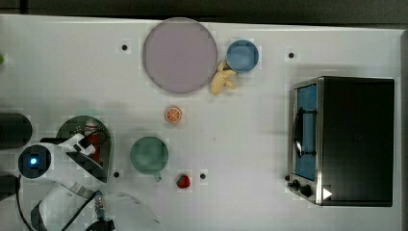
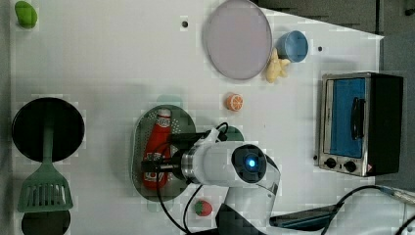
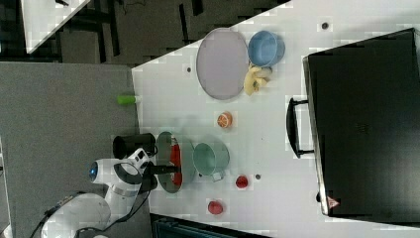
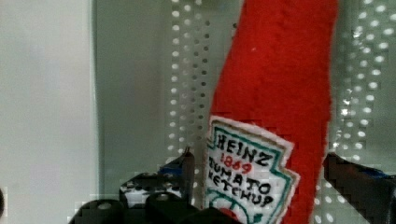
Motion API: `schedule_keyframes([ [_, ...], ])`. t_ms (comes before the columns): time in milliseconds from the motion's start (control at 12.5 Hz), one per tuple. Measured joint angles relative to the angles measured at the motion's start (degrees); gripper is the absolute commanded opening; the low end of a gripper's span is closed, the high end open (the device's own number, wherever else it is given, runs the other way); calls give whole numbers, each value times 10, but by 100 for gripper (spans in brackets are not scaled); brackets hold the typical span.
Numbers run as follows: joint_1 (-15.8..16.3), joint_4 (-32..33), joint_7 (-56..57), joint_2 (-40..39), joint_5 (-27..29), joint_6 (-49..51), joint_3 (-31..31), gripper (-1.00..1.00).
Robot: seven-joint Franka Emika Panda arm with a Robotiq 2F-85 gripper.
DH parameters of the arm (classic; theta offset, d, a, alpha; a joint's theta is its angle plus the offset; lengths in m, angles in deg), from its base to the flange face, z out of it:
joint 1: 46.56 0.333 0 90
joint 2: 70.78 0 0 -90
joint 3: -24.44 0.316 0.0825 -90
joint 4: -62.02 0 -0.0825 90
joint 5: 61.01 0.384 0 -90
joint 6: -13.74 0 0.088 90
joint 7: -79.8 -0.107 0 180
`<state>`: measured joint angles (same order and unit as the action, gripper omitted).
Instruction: Pick ketchup from strainer and place it on the table
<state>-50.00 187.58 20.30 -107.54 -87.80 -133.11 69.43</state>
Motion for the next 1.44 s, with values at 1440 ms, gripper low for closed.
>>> schedule_keyframes([
  [1440, -67, -186, -17, 188, 193, 232, 95, 18],
])
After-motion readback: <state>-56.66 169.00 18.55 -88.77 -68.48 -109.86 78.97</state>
